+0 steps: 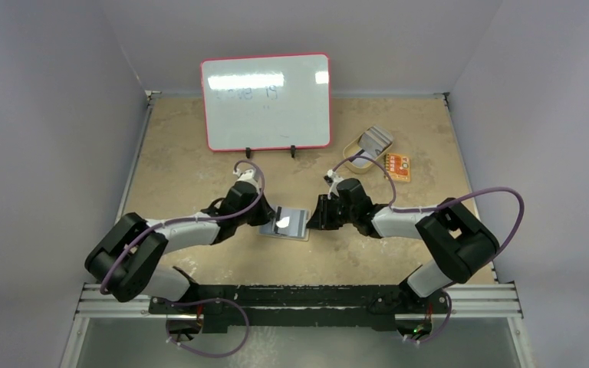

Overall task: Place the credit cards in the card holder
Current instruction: Insert the credit card into the card holder.

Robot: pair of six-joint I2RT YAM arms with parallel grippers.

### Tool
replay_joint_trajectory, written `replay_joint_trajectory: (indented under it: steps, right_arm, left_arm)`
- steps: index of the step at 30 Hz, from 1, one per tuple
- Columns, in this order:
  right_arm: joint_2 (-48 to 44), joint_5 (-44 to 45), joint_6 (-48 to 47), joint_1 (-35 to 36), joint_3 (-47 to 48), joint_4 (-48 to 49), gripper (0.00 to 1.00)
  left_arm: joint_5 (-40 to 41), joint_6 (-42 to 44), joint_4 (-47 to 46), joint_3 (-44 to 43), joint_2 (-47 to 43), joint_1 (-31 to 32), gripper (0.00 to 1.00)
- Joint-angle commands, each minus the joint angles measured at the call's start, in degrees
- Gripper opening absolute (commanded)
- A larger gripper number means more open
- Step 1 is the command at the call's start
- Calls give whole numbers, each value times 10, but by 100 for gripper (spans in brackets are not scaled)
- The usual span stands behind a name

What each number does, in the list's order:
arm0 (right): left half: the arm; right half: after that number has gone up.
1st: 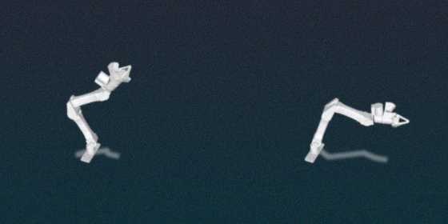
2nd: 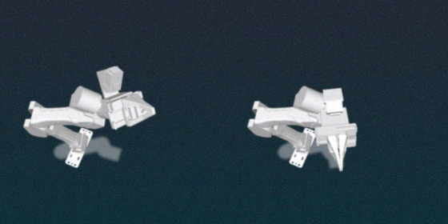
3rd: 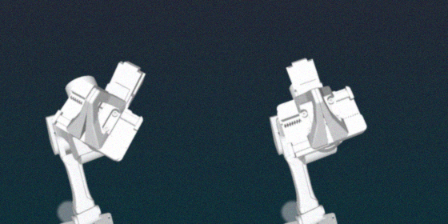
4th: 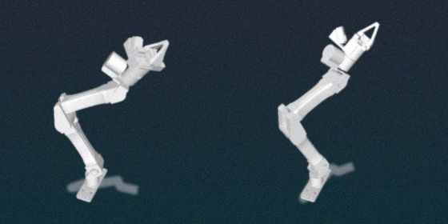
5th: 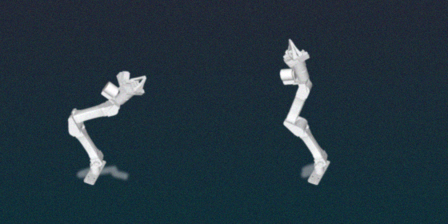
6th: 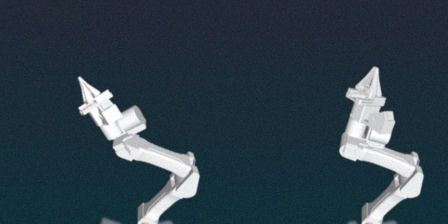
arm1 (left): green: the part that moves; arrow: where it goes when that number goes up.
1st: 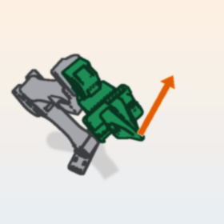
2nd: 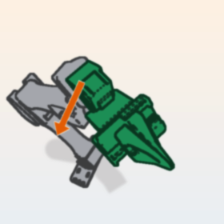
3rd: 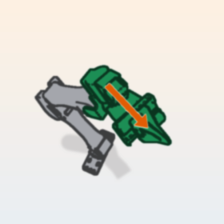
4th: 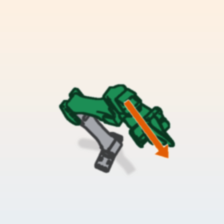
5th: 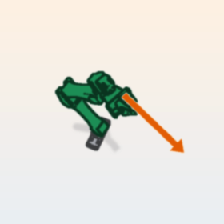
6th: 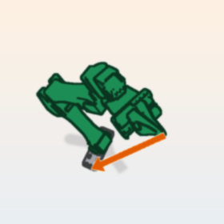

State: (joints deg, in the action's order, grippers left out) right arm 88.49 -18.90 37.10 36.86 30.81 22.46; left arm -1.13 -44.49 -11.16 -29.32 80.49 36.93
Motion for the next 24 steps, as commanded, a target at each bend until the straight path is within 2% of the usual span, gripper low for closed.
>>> replay_joint_trajectory:
  steps: [1, 9, 18, 24]
  right_arm:
    - [-6, 11, 11, 3, -3, 12, 28]
    - [-5, 16, 20, 3, -7, 18, 27]
    - [-6, 21, 45, 3, -17, 45, 25]
    - [0, 15, 60, 3, -22, 63, 25]
  left_arm:
    - [-15, -79, -102, 44, 1, 3, 0]
    - [-35, -111, -145, 48, 37, 7, 0]
    - [-6, -178, -182, 67, 38, 36, 0]
    - [-7, -186, -182, 45, 58, 52, 2]
